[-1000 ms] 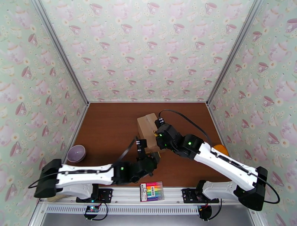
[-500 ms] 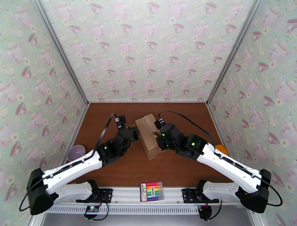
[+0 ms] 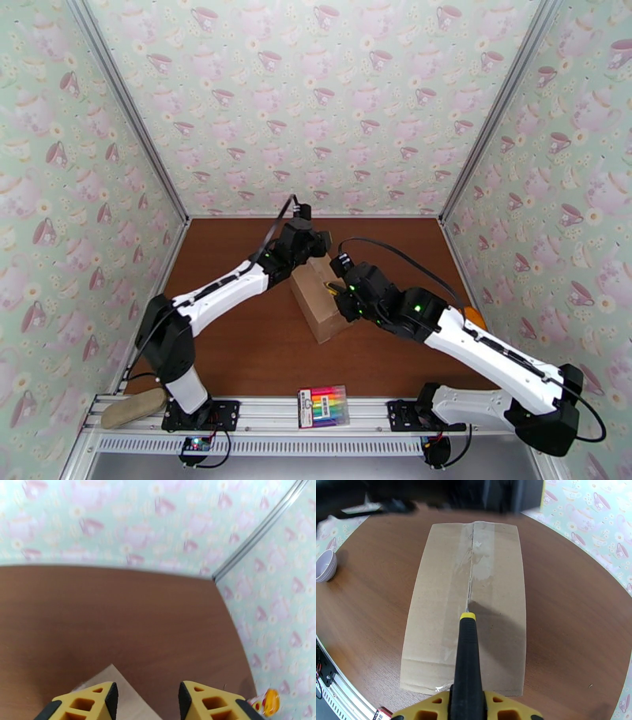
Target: Unpack the express box
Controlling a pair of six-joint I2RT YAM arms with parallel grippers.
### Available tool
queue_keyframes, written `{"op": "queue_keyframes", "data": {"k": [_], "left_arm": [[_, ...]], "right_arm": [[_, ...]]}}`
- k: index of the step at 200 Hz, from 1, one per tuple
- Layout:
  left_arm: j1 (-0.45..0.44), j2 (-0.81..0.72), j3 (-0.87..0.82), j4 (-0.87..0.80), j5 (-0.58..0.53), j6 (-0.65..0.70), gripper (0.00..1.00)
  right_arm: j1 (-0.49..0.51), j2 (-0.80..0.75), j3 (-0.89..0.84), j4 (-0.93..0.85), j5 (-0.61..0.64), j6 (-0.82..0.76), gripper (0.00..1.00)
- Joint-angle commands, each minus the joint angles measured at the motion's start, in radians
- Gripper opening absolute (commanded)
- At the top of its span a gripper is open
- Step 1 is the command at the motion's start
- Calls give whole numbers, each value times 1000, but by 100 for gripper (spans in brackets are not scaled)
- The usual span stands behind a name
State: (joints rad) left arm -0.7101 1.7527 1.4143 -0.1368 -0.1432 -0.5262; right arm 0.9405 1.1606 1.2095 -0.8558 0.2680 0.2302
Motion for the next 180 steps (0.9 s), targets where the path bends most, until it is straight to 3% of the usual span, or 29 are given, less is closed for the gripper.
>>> {"op": "queue_keyframes", "data": {"k": [1,89,180], "left_arm": [[1,8,-28,36,48,4,49],[4,13,-73,26,-1,-6,48],[6,7,-78,20,-16,-9,48]], "right_arm": [[6,-44,11,40,35,-12,0],[39,-95,1,8,74,8,0],[73,-51,-49,2,108,38,0]]}}
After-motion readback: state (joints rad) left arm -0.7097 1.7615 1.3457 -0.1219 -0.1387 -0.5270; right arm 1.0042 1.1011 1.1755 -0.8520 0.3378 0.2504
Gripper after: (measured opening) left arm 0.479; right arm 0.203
